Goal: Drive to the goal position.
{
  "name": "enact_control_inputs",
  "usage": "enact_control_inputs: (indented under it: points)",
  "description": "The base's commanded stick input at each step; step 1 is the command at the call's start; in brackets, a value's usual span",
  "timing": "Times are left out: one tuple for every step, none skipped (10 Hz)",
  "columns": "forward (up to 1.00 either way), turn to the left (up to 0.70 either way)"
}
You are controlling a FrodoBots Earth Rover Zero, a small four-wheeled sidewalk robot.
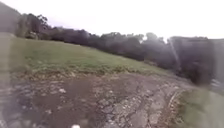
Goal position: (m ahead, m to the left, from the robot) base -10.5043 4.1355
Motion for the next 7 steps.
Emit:
enact_control_inputs:
  points:
    - [0.0, 0.0]
    - [0.0, 0.0]
    - [0.0, 0.0]
    - [0.0, 0.0]
    - [0.0, 0.0]
    - [0.0, 0.0]
    - [0.0, 0.0]
